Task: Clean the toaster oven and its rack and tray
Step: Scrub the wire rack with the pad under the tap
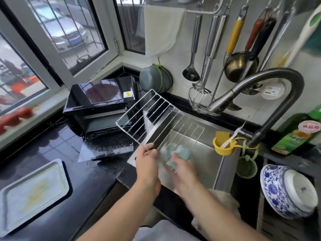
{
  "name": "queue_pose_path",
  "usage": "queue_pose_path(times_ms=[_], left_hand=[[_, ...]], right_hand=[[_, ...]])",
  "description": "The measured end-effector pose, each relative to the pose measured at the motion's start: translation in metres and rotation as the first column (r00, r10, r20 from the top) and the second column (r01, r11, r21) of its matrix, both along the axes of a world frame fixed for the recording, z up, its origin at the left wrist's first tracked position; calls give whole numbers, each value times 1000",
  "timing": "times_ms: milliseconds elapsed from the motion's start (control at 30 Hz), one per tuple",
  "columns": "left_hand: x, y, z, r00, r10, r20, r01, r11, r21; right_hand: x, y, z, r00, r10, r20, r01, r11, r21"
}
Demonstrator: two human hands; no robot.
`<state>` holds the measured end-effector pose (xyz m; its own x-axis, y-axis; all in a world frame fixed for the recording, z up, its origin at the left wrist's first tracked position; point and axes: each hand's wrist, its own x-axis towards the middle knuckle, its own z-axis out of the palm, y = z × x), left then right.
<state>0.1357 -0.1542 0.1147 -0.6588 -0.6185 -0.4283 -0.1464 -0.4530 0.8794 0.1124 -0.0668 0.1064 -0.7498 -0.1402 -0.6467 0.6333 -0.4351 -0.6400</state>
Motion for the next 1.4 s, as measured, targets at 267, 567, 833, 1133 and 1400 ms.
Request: queue_pose_path(times_ms=[267,567,833,1133,1400], left_hand=[[33,-116,0,930,-321,179,305,946,112],[30,-131,-9,992,125,-24,-123,989,77],[27,-145,-20,887,460,-24,-446,871,207],[53,-202,-37,875,485,5,-461,829,317],[99,-253,-20,975,219,-43,-211,968,138]], right_hand=[[-77,90,24,614,788,43,-734,550,399],[-87,15,4,781,617,-98,-513,723,464],[-15,-97,-18,997,77,-21,-72,980,184],[81,-156,6,950,286,130,-301,946,119],[8,-165,16,994,57,95,-68,992,109]])
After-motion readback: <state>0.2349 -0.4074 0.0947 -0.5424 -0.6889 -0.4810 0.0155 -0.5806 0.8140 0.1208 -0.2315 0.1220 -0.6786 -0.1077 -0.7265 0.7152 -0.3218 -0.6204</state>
